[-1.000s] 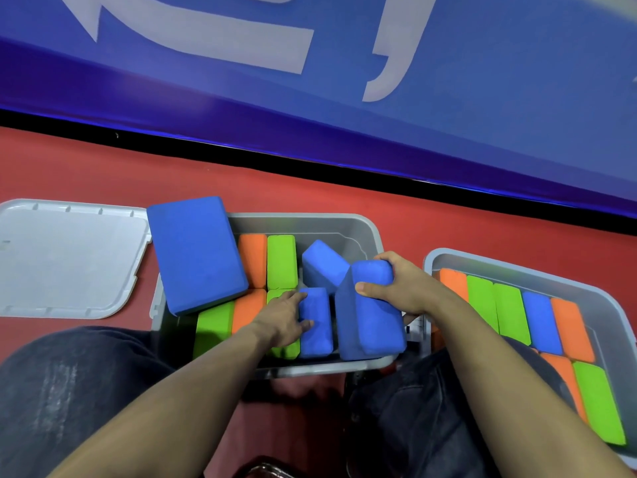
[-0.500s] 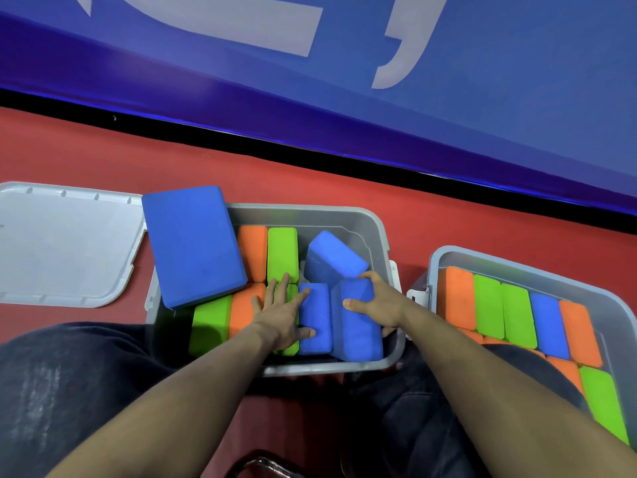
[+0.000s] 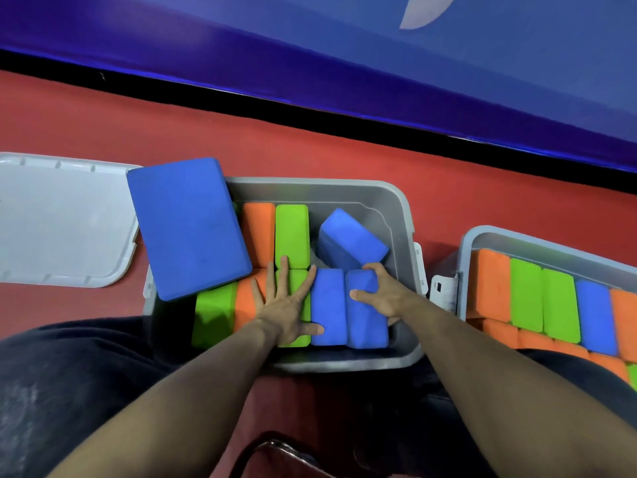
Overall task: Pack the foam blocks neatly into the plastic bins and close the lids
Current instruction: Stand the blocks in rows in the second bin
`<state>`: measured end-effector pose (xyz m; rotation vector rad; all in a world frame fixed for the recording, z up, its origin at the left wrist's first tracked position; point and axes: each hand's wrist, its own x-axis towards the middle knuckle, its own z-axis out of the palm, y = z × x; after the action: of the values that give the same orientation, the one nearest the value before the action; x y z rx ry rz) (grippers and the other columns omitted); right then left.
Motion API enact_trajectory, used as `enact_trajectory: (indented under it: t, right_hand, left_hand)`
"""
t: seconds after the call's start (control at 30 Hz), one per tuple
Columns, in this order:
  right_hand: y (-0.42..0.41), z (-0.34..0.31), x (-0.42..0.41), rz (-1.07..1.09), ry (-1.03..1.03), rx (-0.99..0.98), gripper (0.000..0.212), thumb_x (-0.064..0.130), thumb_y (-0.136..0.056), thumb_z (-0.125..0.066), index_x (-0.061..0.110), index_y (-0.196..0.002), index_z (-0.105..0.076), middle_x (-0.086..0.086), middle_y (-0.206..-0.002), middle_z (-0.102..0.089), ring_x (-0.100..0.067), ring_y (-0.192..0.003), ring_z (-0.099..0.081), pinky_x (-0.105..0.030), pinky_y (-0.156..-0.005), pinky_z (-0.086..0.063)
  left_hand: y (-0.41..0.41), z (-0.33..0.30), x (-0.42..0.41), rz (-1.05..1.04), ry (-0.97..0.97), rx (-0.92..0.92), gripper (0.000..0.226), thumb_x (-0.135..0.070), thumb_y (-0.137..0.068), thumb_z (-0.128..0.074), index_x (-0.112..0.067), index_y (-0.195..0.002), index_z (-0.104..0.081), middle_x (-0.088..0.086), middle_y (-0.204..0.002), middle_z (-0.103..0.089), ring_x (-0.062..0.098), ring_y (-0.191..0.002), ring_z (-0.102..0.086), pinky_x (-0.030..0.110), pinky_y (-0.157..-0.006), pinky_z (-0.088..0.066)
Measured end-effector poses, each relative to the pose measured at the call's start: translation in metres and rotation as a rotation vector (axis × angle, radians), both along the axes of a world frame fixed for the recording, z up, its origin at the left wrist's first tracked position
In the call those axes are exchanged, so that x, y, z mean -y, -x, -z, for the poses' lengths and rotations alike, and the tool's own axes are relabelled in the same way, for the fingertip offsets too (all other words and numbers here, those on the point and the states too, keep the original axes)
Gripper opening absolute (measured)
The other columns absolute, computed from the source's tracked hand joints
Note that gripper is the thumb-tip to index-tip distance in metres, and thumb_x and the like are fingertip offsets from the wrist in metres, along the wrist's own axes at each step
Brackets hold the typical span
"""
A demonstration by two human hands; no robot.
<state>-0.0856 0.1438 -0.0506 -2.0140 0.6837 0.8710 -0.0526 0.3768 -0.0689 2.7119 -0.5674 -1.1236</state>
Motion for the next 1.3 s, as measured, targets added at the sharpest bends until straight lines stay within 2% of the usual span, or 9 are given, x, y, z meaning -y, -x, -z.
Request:
enact_trajectory:
  t: [0.1,0.33,0.43,0.6,0.73,0.8,0.93,1.1,1.3]
  right_hand:
    - [0.006,0.014,-0.002,-0.016,-0.001,0.063,0.057,0.040,-0.095,-0.068,0.041,-0.137,-0.030,-0.005,-0.121,-0.059,-0.027,-0.103,-0.064,-0.046,-0.090,-0.056]
    - [0.000,0.026,-0.002,-0.090,0.005,0.079,0.064,0.043,-0.099,-0.059,0.045,-0.153,-0.026,-0.001,-0.150,-0.046,-0.024,-0.128,-0.051,-0.039,-0.109,-0.042]
    - [-0.002,0.022,-0.002,-0.113,0.016,0.051,0.062,0.042,-0.100,-0.058,0.043,-0.153,-0.025,-0.004,-0.143,-0.051,-0.024,-0.120,-0.055,-0.034,-0.101,-0.045]
    - [-0.002,0.014,-0.003,-0.112,-0.002,-0.010,0.060,0.043,-0.100,-0.058,0.045,-0.150,-0.025,-0.005,-0.131,-0.053,-0.024,-0.107,-0.058,-0.031,-0.068,-0.051]
    - [-0.015,-0.001,-0.007,-0.250,0.169,-0.105,0.064,0.051,-0.101,-0.050,0.046,-0.155,-0.016,-0.019,-0.151,-0.033,-0.033,-0.118,-0.055,-0.036,-0.094,-0.046]
    - [-0.029,-0.014,-0.007,-0.253,0.314,-0.097,0.056,0.053,-0.101,-0.048,0.041,-0.152,-0.027,-0.019,-0.150,-0.029,-0.032,-0.112,-0.056,-0.039,-0.100,-0.045]
    - [-0.056,-0.032,-0.002,-0.117,0.471,0.100,0.041,0.058,-0.096,-0.054,0.025,-0.120,-0.053,-0.013,-0.131,-0.047,-0.033,-0.113,-0.056,-0.042,-0.098,-0.047]
    - [-0.072,-0.020,-0.002,0.030,0.508,0.379,0.051,0.055,-0.086,-0.070,0.024,-0.123,-0.054,-0.005,-0.130,-0.049,-0.027,-0.124,-0.049,-0.039,-0.097,-0.044]
    - [-0.077,0.010,0.001,0.062,0.310,0.276,0.099,0.056,-0.076,-0.080,0.019,-0.155,-0.032,-0.004,-0.157,-0.041,-0.028,-0.142,-0.041,-0.048,-0.114,-0.038]
  left_hand:
    - [-0.002,0.003,-0.001,0.008,0.027,-0.026,0.120,-0.067,-0.076,-0.072,-0.058,-0.149,0.023,0.002,-0.148,0.055,0.034,-0.138,0.049,0.068,-0.112,0.018]
    - [-0.006,0.008,0.000,0.010,0.007,-0.041,0.122,-0.064,-0.074,-0.076,-0.060,-0.148,0.021,-0.004,-0.147,0.057,0.035,-0.136,0.050,0.070,-0.112,0.018]
    - [-0.006,0.005,-0.001,0.000,0.006,-0.041,0.122,-0.062,-0.073,-0.078,-0.061,-0.149,0.018,-0.005,-0.147,0.057,0.033,-0.137,0.050,0.069,-0.112,0.018]
    - [-0.005,0.005,-0.002,-0.001,-0.014,-0.030,0.124,-0.065,-0.068,-0.079,-0.061,-0.150,0.014,-0.001,-0.146,0.058,0.031,-0.137,0.050,0.068,-0.112,0.018]
    - [-0.003,0.005,-0.004,-0.009,-0.011,-0.006,0.125,-0.071,-0.065,-0.077,-0.062,-0.149,0.015,0.005,-0.144,0.060,0.031,-0.137,0.050,0.066,-0.113,0.017]
    - [-0.002,0.005,-0.005,-0.012,-0.005,0.007,0.125,-0.073,-0.063,-0.077,-0.063,-0.149,0.014,0.005,-0.145,0.059,0.029,-0.138,0.049,0.065,-0.115,0.015]
    - [-0.008,0.004,-0.004,-0.010,-0.004,0.090,0.130,-0.080,-0.056,-0.075,-0.062,-0.149,0.013,0.005,-0.146,0.058,0.027,-0.139,0.049,0.064,-0.117,0.010]
    - [-0.019,0.006,-0.003,0.051,-0.030,0.169,0.157,-0.087,-0.047,-0.073,-0.037,-0.150,0.036,0.012,-0.149,0.054,0.030,-0.139,0.048,0.055,-0.121,0.016]
    - [-0.021,0.010,-0.003,0.054,-0.048,0.123,0.163,-0.089,-0.045,-0.070,-0.026,-0.148,0.041,0.012,-0.149,0.053,0.028,-0.139,0.048,0.052,-0.121,0.017]
